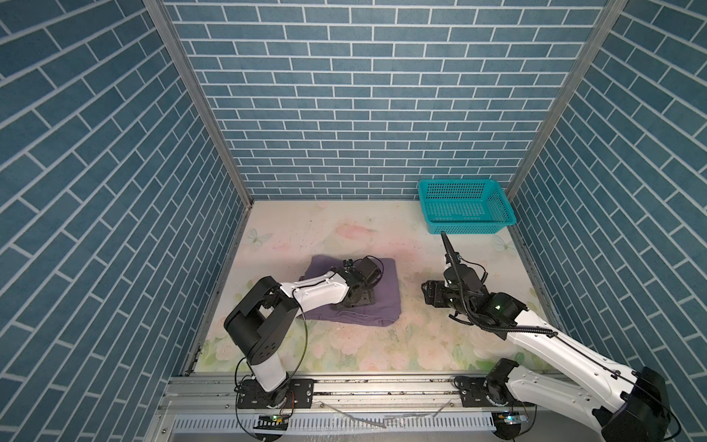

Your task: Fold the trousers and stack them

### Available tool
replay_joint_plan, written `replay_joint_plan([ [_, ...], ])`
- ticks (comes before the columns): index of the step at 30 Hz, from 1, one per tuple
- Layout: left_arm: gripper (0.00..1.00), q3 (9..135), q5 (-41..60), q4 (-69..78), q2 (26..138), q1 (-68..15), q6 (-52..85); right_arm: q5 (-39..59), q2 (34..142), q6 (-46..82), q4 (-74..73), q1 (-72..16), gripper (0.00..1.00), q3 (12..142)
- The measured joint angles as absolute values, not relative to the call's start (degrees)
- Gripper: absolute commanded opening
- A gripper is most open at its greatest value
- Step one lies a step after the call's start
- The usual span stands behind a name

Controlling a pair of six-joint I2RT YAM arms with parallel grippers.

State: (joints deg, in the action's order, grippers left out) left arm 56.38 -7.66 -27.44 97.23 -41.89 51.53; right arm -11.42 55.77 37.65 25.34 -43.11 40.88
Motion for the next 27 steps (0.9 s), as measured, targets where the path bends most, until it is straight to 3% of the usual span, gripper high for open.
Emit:
replay_joint_plan([
  [16,0.95,59.27,-5.04,-21.89,100.09,-13.74,43.59,-11.14,60.86,37.58,24.51,-38.7,0.77,40.27],
  [27,0.95,71.42,-6.79,-24.16,109.06,-5.87,40.8,-8.38,68.88,36.99,22.31,-36.4,0.75,41.67],
])
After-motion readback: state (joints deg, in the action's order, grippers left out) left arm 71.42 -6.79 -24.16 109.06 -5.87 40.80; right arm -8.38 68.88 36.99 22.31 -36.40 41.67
